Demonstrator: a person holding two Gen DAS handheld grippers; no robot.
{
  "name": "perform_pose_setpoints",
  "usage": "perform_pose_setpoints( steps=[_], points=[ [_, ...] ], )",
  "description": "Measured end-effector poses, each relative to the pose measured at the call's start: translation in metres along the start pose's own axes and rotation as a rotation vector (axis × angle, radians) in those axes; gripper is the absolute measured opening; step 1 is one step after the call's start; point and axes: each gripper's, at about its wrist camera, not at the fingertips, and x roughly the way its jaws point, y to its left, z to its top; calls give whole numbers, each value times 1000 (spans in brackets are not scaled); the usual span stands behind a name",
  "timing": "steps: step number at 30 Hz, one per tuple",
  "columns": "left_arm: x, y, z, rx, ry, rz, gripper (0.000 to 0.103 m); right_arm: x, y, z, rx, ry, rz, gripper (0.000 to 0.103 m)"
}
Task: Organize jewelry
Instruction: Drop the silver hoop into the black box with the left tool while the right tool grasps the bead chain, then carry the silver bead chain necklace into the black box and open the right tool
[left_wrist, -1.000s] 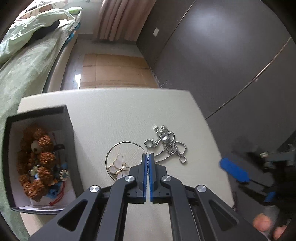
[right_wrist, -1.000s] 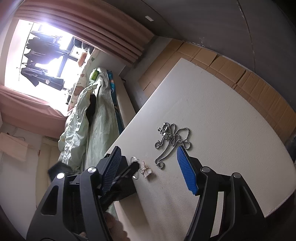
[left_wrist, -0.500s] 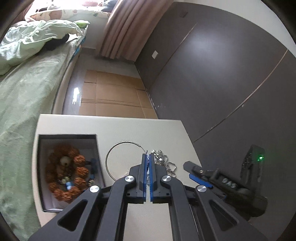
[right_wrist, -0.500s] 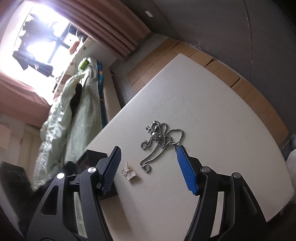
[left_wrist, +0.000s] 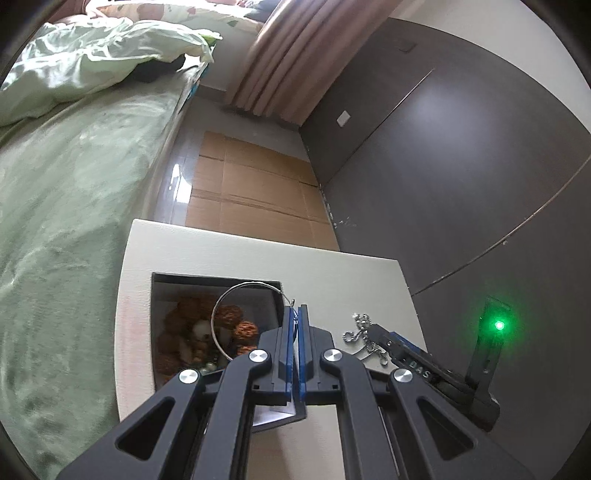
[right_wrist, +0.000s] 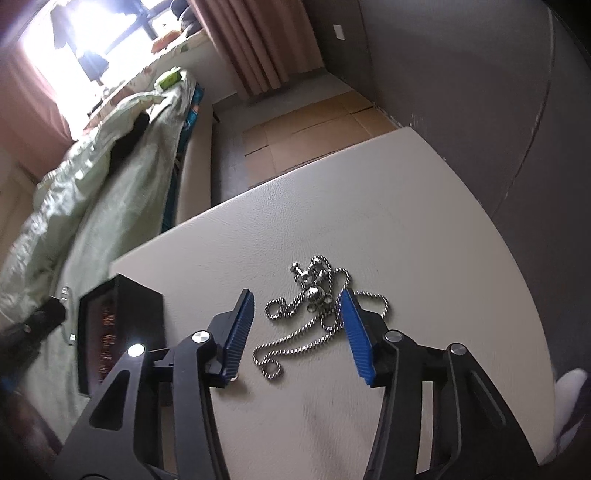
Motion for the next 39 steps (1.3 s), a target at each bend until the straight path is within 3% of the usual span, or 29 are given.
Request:
perform_pose_setpoints(
  steps=[8, 9, 10, 12, 17, 19, 21, 33, 39],
  points=[
    [1, 20, 6, -45, 30, 4, 1, 25, 13, -1, -55, 6, -90, 44],
    [2, 22, 6, -52, 30, 6, 1, 27, 16, -1, -72, 3, -107, 42],
    [1, 25, 6, -66, 32, 9, 1, 31, 17, -3, -91, 12, -121, 27],
    [-3, 30, 6, -80, 28, 14, 1, 31, 17, -4, -97, 7, -129, 17],
    [-13, 36, 3, -97, 19, 19, 3, 21, 10, -4, -47, 3, -65, 15],
    [-18, 39, 2, -102, 13, 23, 18, 10, 8, -2, -24, -19, -27, 15],
    [-25, 41, 0, -106, -12, 30, 43, 1, 10, 0, -12, -38, 5, 15],
    [-48, 45, -10, -96, -47, 48, 73, -97, 46, -2, -63, -227, 190, 15],
    [-61, 51, -12, -88, -56, 53, 78, -146, 65, -2, -96, -303, 239, 15]
  ],
)
